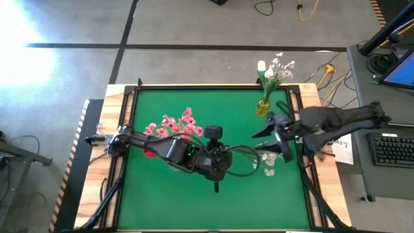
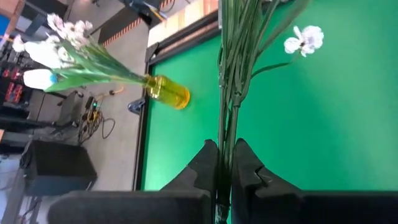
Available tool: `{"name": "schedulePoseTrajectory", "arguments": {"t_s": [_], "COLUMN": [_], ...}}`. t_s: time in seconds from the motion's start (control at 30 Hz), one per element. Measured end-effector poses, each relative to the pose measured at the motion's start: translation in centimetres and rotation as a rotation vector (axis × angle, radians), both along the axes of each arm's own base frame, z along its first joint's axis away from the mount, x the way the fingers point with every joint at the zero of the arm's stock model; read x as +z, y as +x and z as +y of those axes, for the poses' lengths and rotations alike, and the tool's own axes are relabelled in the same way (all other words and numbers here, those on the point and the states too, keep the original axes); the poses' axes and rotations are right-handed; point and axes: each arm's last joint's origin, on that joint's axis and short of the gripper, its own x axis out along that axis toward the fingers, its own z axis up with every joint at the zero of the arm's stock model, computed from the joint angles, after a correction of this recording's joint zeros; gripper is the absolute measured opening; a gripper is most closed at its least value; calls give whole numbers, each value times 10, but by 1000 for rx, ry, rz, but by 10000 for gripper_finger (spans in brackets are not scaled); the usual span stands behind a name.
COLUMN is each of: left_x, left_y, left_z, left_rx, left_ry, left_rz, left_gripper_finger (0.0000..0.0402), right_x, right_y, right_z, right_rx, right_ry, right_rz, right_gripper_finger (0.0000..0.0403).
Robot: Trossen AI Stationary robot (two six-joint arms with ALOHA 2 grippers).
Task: Sort flowers into vase by color
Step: Put the white flower into the transparent vase
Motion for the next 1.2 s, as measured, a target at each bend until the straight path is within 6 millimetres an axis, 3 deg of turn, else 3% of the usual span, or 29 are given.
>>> {"name": "schedulePoseTrajectory", "arguments": {"t_s": [0.2,0.4,0.7,0.9,1.2], "left_x": [25,61,113,115,95], "left_y": [-18,-46,-85,-88,-85], "left_z": [-9,-15,-29,-35,-43], "left_rx": [-32,-78,-198,-220,-217], "left_ry": [-37,-89,-140,-134,-133], "left_rz": [-86,-211,-440,-455,-509], "left_gripper_finger": [0,0,0,0,0], "right_x": [25,34,23,3,-25], "right_y": [-26,-40,-19,10,39], "right_z": [-6,-10,-6,0,7], "right_rx": [2,-27,-18,-3,27], "right_ry": [-37,-81,-284,-328,-349], "right_rz": [-224,-308,-273,-251,-147], "right_gripper_finger": [253,252,242,246,244]}}
